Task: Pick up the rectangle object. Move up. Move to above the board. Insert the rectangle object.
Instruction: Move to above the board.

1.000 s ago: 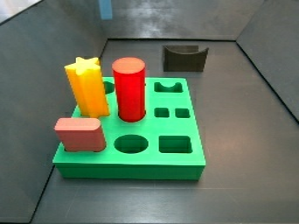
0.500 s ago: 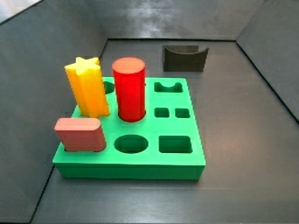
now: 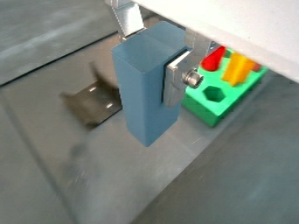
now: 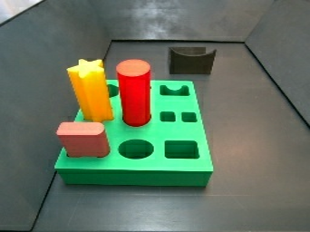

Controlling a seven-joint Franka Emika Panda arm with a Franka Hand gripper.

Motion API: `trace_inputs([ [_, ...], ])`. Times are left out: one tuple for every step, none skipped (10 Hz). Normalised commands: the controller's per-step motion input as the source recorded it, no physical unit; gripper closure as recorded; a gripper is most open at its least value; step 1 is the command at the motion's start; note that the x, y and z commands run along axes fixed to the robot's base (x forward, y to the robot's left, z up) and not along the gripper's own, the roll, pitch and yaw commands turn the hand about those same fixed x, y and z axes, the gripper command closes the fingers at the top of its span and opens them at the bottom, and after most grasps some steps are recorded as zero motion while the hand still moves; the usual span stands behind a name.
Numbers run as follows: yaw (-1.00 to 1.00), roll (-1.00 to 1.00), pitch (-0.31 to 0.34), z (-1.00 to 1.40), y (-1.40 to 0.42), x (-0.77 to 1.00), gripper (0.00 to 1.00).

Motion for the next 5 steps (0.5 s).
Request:
trace_inputs([
  [-0.26, 0.0, 0.247, 0.15, -1.0, 0.42, 1.0],
  [-0.14, -0.03, 0.201, 0.15, -1.0, 0.42, 1.0],
  [-0.05, -0.01, 0.16, 0.15, -1.0, 0.43, 1.0],
  [-0.03, -0.01, 0.136, 0.15, -1.0, 0.43, 1.0],
  [-0.01, -0.02, 0.128, 0.16, -1.0, 0.44, 1.0],
])
